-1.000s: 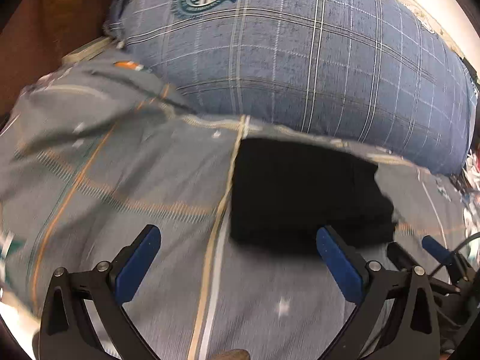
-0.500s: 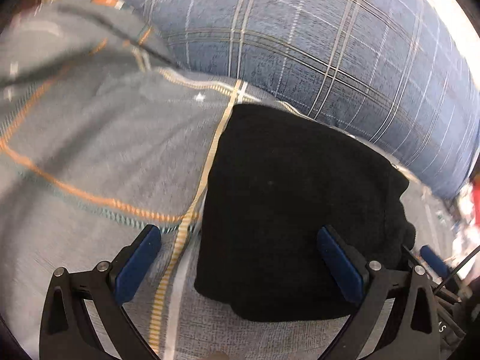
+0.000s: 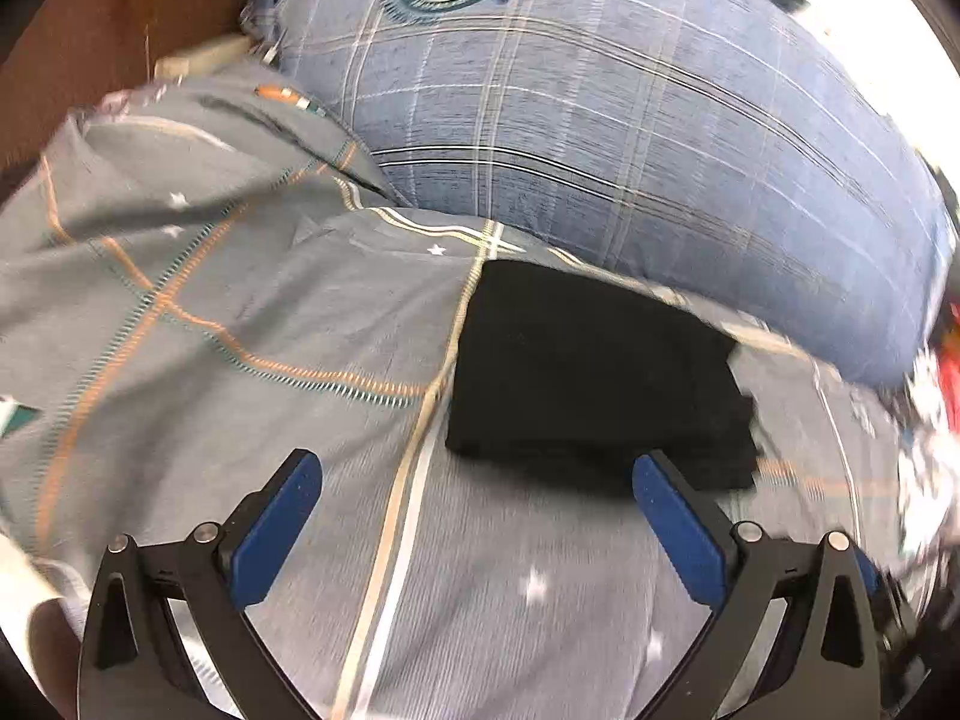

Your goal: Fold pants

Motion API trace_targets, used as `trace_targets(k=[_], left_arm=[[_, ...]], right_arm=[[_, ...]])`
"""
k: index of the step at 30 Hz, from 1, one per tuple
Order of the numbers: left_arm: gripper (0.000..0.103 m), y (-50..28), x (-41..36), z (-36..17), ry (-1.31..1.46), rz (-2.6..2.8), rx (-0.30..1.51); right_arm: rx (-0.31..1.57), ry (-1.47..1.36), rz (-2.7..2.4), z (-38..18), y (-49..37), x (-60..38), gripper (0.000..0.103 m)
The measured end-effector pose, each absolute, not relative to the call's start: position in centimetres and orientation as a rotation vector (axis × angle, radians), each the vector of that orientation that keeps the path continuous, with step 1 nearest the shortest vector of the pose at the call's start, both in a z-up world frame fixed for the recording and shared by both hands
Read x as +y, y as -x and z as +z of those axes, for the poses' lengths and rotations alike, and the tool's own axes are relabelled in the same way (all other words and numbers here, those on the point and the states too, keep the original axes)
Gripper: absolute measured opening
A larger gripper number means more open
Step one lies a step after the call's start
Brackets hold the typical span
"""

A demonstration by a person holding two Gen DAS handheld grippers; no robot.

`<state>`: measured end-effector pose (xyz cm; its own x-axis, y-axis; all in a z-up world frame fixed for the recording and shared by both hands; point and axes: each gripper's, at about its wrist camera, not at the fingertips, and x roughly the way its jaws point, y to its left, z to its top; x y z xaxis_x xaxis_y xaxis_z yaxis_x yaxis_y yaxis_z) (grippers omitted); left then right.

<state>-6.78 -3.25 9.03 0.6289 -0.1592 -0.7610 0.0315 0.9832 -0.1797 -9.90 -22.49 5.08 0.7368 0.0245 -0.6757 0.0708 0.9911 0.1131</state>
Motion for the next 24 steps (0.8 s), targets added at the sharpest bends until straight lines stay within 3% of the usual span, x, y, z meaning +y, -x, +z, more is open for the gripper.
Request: trace_targets(k=[5, 10, 15, 24], left_arm=[[0.103, 9.9, -3.6, 10.6, 0.073, -0.107, 0.829], [0.103, 10.4, -3.4, 9.3, 0.067, -0.12, 0.877], [0.095, 10.3, -3.6, 8.5, 0.044, -0.146, 0.898], [0.095, 10.5, -3.8, 8.1, 0.047, -0.151, 0.907]], right_arm=[[0.759, -0.119, -0.003, 4.6, 11.1, -20.9, 0.097], [0.814, -0.158, -0.017, 3.5, 11.4, -21.2, 0.097], [0.814, -0.163, -0.037, 3.1, 11.4, -21.8, 0.097], [0.815, -0.126, -0.014, 3.1, 11.3, -20.8, 0.097]])
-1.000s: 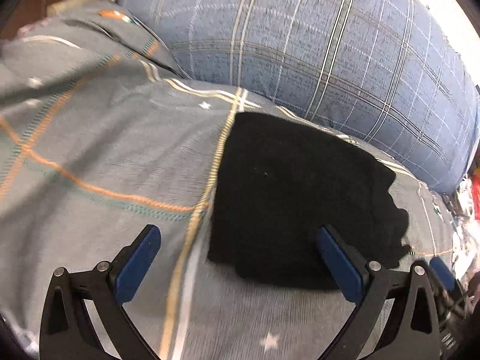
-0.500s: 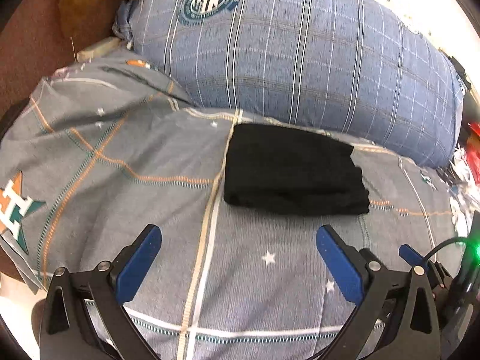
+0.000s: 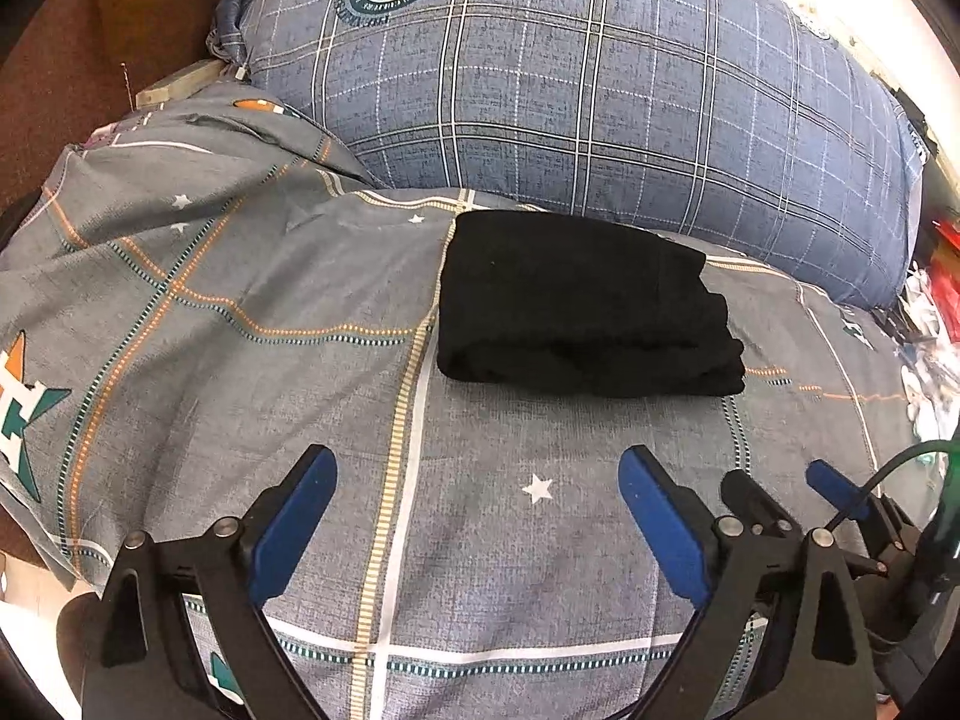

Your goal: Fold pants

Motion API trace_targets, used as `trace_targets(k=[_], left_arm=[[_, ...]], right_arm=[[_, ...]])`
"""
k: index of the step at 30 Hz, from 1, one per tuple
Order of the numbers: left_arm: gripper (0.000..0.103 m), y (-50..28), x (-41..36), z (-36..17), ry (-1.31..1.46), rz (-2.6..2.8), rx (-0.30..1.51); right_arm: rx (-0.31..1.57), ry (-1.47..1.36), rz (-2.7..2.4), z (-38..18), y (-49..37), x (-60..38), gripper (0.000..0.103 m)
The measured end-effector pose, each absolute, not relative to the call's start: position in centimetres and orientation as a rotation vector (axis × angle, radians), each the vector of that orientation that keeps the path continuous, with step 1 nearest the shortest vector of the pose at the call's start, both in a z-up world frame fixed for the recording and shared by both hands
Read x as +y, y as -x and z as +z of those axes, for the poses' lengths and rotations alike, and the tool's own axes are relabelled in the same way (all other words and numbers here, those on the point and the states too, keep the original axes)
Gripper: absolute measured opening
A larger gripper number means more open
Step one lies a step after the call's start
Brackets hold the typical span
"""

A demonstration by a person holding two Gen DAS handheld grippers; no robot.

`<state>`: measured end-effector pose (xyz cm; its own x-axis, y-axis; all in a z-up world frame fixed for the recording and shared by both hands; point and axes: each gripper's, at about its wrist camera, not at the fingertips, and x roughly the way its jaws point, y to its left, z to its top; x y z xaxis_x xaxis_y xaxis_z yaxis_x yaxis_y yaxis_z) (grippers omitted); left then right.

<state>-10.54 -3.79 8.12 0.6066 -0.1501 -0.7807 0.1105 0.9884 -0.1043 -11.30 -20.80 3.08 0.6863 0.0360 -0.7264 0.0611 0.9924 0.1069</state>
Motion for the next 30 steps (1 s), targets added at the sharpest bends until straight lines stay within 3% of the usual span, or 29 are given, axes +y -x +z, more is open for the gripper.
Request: trace_targets(k=[30], left_arm=[[0.095, 10.8, -4.3, 7.3, 0.058, -0.186, 0.928]], right_arm=[[0.863, -0.088, 0.001, 1.8, 10.9, -19.2, 0.097]])
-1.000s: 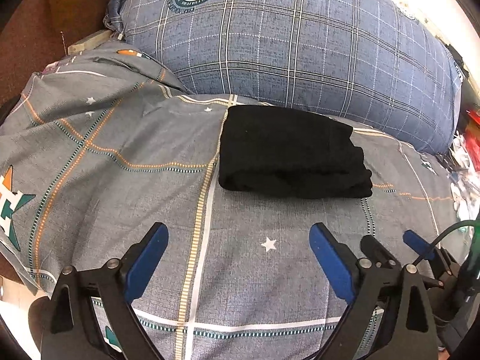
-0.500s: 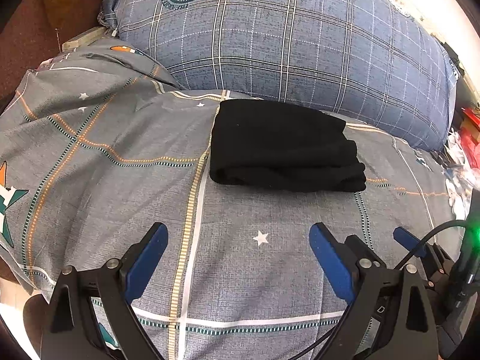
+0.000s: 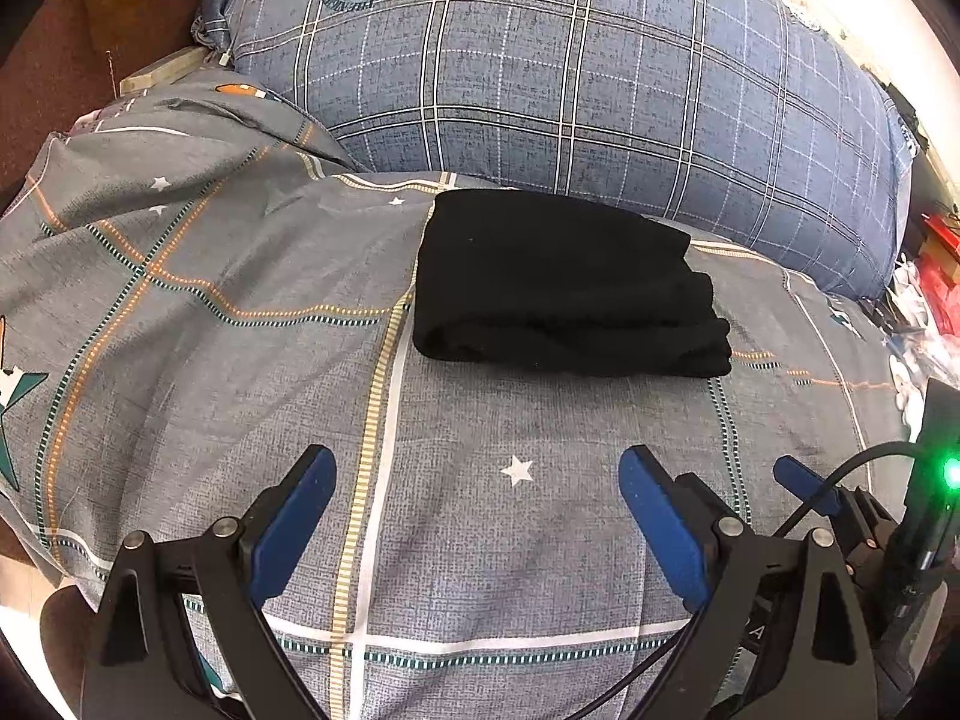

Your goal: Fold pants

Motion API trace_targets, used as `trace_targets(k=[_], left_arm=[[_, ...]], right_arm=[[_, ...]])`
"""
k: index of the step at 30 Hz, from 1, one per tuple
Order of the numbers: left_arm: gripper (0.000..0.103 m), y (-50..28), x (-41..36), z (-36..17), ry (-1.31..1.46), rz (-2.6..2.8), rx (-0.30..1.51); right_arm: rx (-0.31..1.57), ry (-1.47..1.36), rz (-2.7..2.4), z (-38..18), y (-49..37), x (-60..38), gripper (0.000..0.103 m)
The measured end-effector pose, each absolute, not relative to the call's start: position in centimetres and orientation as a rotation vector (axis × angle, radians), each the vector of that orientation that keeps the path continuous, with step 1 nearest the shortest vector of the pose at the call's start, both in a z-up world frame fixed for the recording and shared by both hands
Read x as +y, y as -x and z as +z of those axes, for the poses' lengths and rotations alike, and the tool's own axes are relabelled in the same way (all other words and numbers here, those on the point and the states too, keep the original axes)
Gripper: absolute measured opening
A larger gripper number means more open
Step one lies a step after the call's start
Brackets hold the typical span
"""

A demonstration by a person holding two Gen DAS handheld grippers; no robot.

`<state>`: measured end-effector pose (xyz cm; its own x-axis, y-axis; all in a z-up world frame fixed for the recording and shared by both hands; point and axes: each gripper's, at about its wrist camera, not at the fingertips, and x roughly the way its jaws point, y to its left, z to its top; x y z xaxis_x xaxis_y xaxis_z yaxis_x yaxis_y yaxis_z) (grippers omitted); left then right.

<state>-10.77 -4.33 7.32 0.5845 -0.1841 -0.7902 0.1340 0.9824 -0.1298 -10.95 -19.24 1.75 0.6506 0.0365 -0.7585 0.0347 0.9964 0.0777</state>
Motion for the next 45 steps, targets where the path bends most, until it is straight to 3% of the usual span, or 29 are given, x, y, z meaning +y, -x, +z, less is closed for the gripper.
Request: trace_targets(k=[41, 44, 45], left_arm=[[0.095, 11.1, -4.3, 9.1, 0.059, -0.235, 0.858], [0.096, 11.2, -4.5, 9.6, 0.047, -0.23, 0.84], [0.101, 11.2, -4.5, 9.7, 0.048, -0.231, 0.837]], right_arm=[[0.835, -0.03, 0.016, 2.0, 11.3, -17.4, 0.097], [0.835, -0.031, 0.014, 2.0, 11.3, -17.5, 0.097], [0.835, -0.03, 0.014, 2.0, 11.3, -17.5, 0.097]])
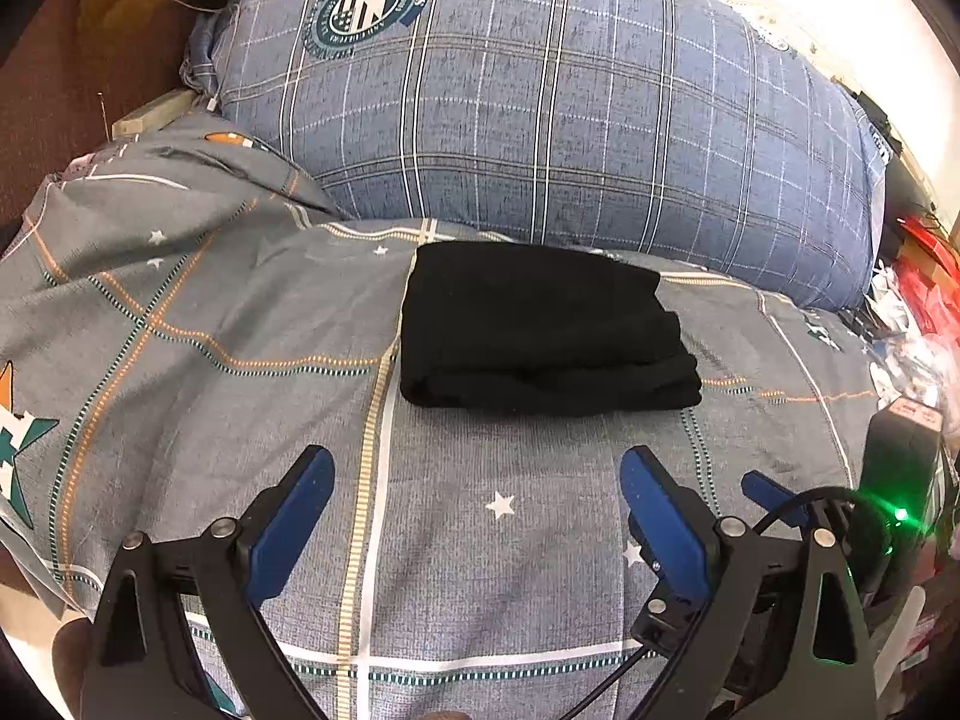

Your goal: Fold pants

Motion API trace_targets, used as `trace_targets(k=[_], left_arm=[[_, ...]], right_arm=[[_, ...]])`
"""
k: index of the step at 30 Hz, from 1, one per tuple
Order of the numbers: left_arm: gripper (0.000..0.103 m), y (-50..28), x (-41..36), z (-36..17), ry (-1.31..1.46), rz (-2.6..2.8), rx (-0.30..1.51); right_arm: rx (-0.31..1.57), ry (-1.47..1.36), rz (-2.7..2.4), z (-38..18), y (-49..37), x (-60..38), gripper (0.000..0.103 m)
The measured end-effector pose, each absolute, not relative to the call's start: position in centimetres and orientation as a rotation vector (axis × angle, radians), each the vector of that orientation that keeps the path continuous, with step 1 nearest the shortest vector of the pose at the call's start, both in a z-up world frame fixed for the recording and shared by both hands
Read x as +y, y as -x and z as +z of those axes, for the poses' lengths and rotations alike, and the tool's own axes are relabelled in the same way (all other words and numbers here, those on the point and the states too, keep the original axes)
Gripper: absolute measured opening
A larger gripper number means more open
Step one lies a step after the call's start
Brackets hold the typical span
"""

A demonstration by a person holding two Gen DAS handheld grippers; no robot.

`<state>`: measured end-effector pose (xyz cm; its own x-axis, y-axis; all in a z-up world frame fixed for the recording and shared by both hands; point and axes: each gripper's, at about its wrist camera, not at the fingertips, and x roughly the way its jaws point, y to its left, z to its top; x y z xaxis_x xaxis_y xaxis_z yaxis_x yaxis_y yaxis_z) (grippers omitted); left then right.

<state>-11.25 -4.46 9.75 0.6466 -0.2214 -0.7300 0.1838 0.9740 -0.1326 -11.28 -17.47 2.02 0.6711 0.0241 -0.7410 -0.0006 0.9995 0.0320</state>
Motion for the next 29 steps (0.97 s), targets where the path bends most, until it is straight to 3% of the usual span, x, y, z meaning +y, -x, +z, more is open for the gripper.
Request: trace_targets(k=[29], left_arm=[[0.103, 10.0, -4.3, 8.4, 0.054, -0.199, 0.9]], right_arm=[[0.824, -0.025, 0.018, 2.7, 10.9, -17.8, 0.097]])
